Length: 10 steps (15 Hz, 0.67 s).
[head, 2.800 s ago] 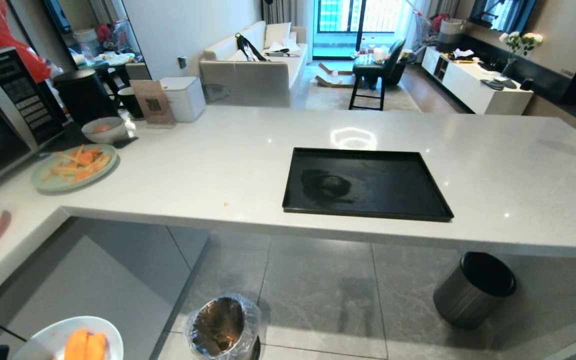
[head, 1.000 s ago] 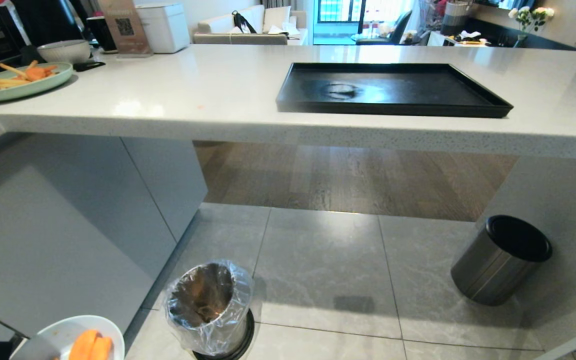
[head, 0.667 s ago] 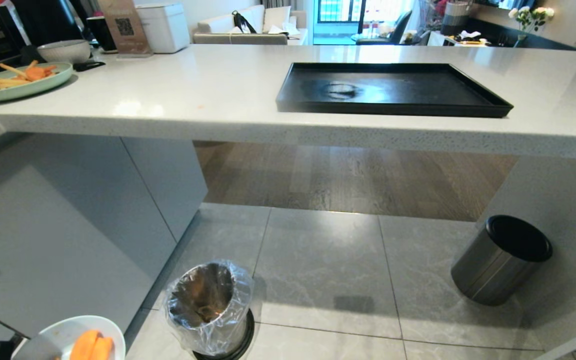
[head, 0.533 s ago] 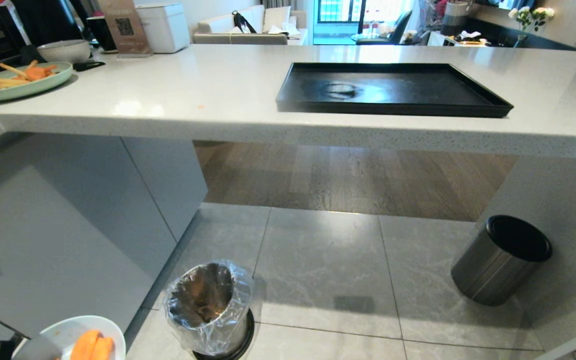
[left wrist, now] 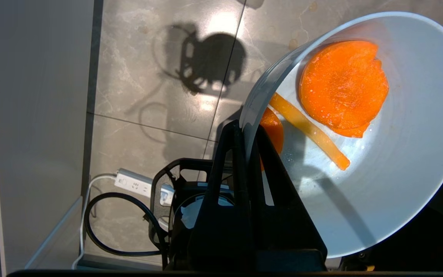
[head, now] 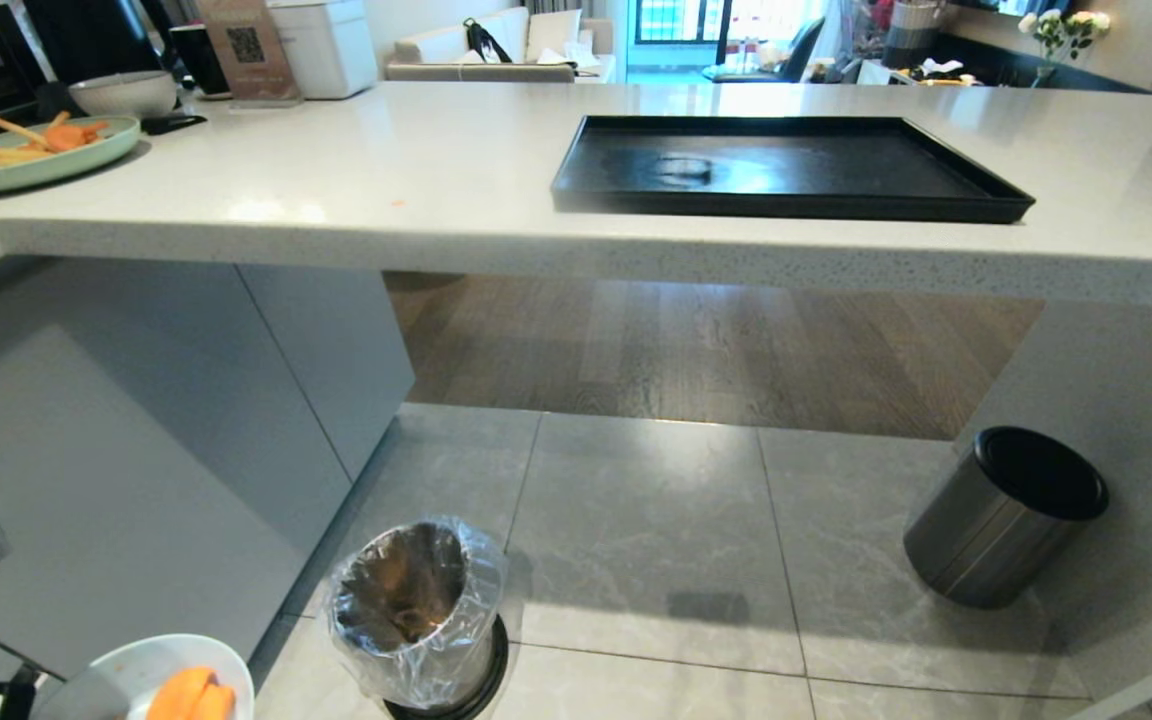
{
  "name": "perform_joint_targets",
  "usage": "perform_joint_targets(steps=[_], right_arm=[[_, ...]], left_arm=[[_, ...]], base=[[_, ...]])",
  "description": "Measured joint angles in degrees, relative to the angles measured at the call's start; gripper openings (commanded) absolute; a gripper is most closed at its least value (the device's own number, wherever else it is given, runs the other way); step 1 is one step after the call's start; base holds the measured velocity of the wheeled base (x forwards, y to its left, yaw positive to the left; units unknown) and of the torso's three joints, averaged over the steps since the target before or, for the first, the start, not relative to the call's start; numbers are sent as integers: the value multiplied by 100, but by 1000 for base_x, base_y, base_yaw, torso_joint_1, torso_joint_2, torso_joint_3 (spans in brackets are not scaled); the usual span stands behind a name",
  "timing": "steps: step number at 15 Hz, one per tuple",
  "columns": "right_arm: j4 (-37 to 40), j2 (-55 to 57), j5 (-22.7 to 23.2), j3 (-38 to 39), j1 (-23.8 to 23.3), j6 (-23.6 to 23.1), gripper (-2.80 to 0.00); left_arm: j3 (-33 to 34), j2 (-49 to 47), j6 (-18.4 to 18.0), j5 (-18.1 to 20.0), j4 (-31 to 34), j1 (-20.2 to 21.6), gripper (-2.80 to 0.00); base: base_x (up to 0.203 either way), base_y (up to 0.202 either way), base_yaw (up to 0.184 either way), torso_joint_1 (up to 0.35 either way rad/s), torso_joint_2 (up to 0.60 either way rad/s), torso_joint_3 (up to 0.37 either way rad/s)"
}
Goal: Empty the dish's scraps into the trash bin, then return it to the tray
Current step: Move the bowl over the trash can
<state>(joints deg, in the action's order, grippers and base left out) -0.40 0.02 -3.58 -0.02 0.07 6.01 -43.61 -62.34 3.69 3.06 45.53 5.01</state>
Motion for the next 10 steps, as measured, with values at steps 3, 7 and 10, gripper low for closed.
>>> perform_joint_targets(steps=[3, 7, 10], right_arm=[[-4, 0, 1, 2, 0, 2, -280], [-4, 0, 0, 2, 0, 2, -280], [-2, 0, 1, 2, 0, 2, -280]], left_arm=[[-2, -6, 6, 0, 0, 0, -280], [-29, -6, 6, -1, 2, 5, -280], [-40, -6, 3, 0, 2, 6, -280]], base=[[0, 0, 0, 0, 0, 0], [0, 0, 0, 0, 0, 0], [0, 0, 0, 0, 0, 0]])
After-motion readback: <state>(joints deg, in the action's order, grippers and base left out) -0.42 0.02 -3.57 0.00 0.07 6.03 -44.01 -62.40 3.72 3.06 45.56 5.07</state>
